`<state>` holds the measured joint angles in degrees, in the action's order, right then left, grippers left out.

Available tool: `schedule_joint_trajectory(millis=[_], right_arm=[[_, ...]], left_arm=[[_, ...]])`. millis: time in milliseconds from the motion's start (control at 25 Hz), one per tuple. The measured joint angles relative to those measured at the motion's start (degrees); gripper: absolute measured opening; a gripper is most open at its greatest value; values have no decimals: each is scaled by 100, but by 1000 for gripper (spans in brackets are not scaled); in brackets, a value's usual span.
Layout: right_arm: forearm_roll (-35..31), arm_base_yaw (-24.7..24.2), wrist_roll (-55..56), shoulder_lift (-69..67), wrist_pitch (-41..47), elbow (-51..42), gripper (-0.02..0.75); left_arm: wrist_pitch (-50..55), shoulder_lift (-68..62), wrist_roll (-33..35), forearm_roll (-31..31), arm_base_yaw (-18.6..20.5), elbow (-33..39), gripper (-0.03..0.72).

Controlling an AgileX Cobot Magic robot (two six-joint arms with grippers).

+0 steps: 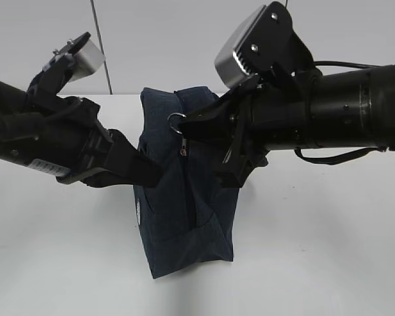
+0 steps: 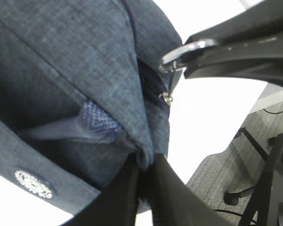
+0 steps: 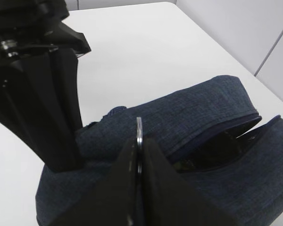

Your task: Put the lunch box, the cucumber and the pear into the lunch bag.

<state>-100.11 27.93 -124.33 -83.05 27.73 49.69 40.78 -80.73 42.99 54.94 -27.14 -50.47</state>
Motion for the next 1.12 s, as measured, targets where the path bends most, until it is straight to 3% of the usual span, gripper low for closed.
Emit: schedule_joint_trajectory(millis=[1120], right_arm=[[-84,0,-143,0,-290,277,0]], left_arm=[[324,24,0,-231,6,0,3]])
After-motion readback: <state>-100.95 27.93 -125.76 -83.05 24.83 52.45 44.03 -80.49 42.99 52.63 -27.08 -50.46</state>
